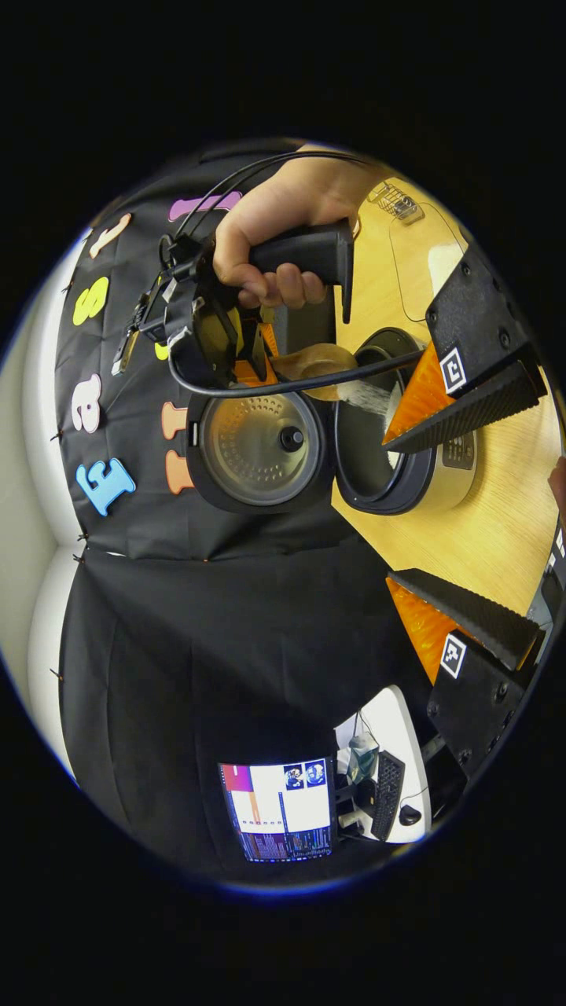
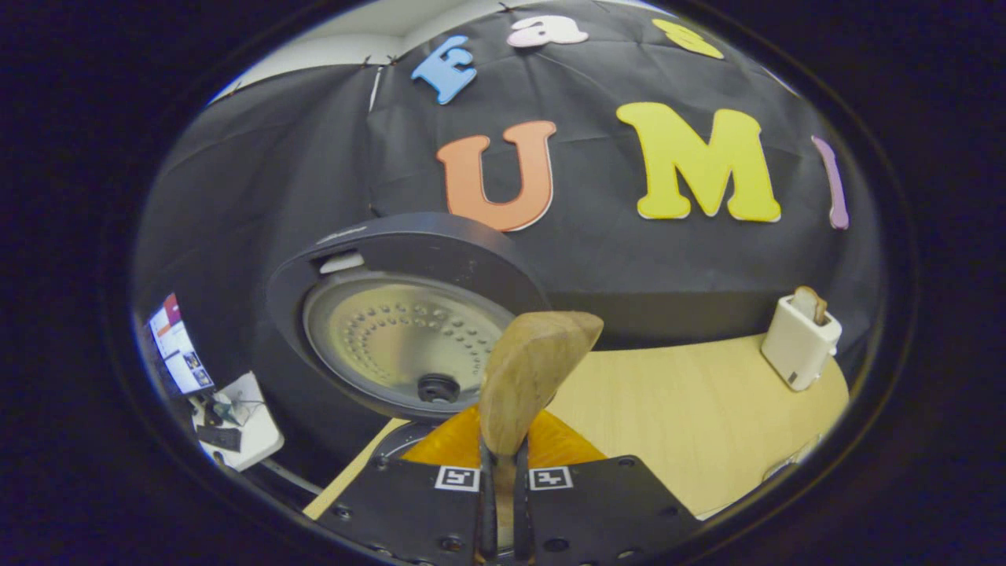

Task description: Close the left gripper, press the button to open the rice cooker; take a wooden spoon from the chopstick holder with the right hand, scoop a spoonful of rice and pour it into the rice cooker, then put the wooden spoon back into the chopstick holder.

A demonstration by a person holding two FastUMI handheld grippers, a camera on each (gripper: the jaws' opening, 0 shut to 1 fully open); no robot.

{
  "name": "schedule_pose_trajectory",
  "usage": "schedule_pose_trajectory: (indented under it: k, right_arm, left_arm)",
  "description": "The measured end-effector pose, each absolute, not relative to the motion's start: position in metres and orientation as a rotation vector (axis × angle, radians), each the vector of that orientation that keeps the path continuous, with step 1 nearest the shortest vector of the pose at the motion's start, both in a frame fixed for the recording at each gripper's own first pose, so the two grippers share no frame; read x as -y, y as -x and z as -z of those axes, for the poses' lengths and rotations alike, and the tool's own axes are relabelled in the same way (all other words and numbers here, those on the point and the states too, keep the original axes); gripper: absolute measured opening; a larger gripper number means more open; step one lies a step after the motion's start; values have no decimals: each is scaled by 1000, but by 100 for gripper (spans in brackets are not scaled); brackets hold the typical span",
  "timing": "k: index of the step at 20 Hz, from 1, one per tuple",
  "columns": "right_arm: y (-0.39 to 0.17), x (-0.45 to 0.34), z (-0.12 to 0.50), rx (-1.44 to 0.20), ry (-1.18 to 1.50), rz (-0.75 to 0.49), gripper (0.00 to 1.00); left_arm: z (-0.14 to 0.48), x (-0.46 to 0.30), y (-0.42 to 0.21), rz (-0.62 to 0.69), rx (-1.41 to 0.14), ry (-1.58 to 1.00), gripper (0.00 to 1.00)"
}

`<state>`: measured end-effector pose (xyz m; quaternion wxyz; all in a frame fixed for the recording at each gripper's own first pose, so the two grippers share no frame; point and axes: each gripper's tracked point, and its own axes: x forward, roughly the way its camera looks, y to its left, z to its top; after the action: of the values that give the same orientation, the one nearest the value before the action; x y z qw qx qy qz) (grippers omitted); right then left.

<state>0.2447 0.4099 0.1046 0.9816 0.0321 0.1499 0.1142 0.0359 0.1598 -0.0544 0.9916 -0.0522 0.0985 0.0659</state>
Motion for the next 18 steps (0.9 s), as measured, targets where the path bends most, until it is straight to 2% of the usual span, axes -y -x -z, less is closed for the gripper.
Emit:
schedule_pose_trajectory:
  k: [7, 11, 18]
  right_arm:
    - [-235, -426, -128, -186, 191, -226, 8]
    - [-235, -422, -131, -122, 356, -179, 9]
    - [-231, -407, -143, -94, 334, -175, 9]
  left_arm:
    - [55, -161, -37, -145, -202, 103, 95]
    - [59, -160, -38, -151, -215, 81, 95]
    - [64, -160, -43, -145, -228, 80, 95]
